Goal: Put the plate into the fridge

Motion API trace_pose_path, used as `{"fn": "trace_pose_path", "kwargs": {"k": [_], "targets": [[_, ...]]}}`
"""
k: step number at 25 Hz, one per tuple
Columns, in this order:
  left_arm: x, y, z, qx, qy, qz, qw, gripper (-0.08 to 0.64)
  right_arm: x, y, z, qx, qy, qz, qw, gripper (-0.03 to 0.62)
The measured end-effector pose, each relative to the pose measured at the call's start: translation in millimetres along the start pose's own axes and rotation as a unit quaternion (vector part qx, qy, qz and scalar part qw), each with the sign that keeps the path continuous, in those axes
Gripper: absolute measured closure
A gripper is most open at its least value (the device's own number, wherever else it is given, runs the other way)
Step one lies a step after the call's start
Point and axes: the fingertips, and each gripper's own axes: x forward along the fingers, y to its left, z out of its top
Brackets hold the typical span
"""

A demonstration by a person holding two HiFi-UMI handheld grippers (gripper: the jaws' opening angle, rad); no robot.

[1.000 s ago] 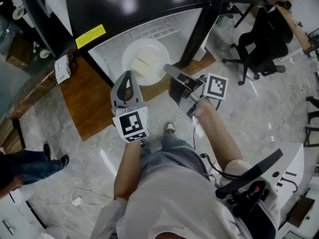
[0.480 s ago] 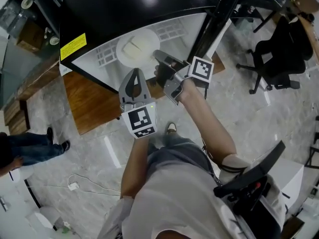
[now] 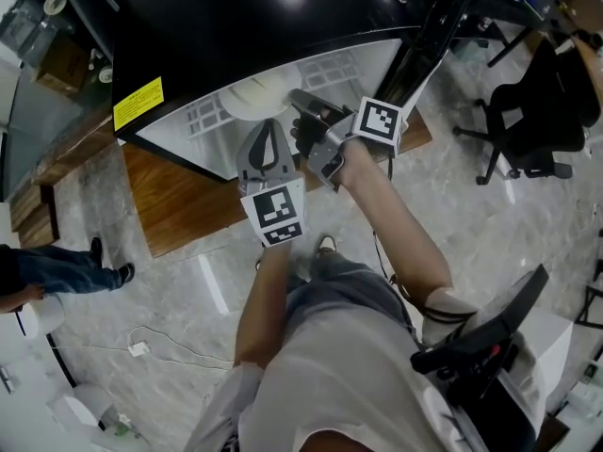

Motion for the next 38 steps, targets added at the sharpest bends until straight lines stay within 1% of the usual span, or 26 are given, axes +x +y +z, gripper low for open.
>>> {"fn": "trace_pose_path", "kwargs": {"k": [3,7,9,12,14,16,17,18,19,21,23,24,25,26,27,28,29,30,31,32,33,34,36,38], "targets": [[7,4,2,-0.012,-0.006,0.012,0.9998,0.539,5,5,0,-0.037,0.033,-0.01,0.999,0.568],[18,16,-1,-0.028,-0.002,0.03,0.9992,0.54,4,4,-2,-0.07,0.082,-0.011,0.994,0.566],[23,21,-2,-0.032,-0.001,0.034,0.9989,0.54,3,3,-4,-0.101,0.108,-0.013,0.989,0.566],[25,21,1,-0.035,-0.005,0.035,0.9988,0.539,4,0,-4,-0.141,0.144,-0.046,0.978,0.566],[23,17,3,-0.037,-0.009,0.034,0.9987,0.54,13,3,-10,-0.137,0.172,-0.052,0.974,0.566],[23,12,0,-0.042,-0.01,0.03,0.9986,0.539,24,7,-24,-0.099,0.204,-0.031,0.973,0.566],[23,10,-2,-0.044,-0.009,0.028,0.9986,0.54,29,9,-29,-0.081,0.213,-0.018,0.973,0.566],[24,10,-4,-0.047,-0.008,0.026,0.9985,0.54,30,10,-32,-0.074,0.214,-0.009,0.974,0.566],[24,11,-5,-0.049,-0.008,0.025,0.9985,0.54,29,10,-32,-0.081,0.211,-0.005,0.974,0.566],[27,16,-4,-0.048,-0.008,0.021,0.9986,0.54,23,14,-35,-0.116,0.208,0.003,0.971,0.566],[30,20,-3,-0.047,-0.006,0.018,0.9987,0.54,20,24,-43,-0.159,0.211,0.019,0.964,0.566],[31,22,-3,-0.048,-0.006,0.018,0.9987,0.54,18,26,-45,-0.19,0.207,0.015,0.959,0.568],[32,22,-2,-0.049,-0.006,0.018,0.9986,0.54,15,24,-45,-0.237,0.199,-0.004,0.951,0.566],[32,21,0,-0.05,-0.007,0.018,0.9985,0.54,11,22,-43,-0.301,0.187,-0.027,0.935,0.568],[32,20,3,-0.051,-0.007,0.018,0.9985,0.54,8,23,-40,-0.377,0.171,-0.048,0.909,0.568],[32,20,6,-0.051,-0.008,0.018,0.9985,0.54,6,25,-38,-0.453,0.156,-0.066,0.876,0.568],[33,21,8,-0.048,-0.008,0.018,0.9987,0.54,5,28,-37,-0.52,0.143,-0.085,0.838,0.568],[33,22,9,-0.044,-0.007,0.018,0.9988,0.54,6,28,-37,-0.574,0.134,-0.104,0.801,0.568],[34,22,9,-0.041,-0.006,0.018,0.999,0.54,7,27,-36,-0.613,0.127,-0.121,0.771,0.568],[34,22,9,-0.039,-0.004,0.018,0.9991,0.54,8,26,-35,-0.636,0.117,-0.132,0.751,0.568],[35,21,9,-0.036,-0.003,0.018,0.9992,0.54,9,25,-33,-0.647,0.103,-0.137,0.743,0.568],[36,19,9,-0.032,-0.002,0.017,0.9993,0.54,10,25,-29,-0.65,0.09,-0.14,0.742,0.568],[38,20,8,-0.028,0.0,0.016,0.9995,0.54,14,22,-24,-0.645,0.076,-0.142,0.747,0.568],[39,23,7,-0.032,0.0,0.018,0.9993,0.54,20,22,-23,-0.646,0.072,-0.136,0.747,0.568]]}}
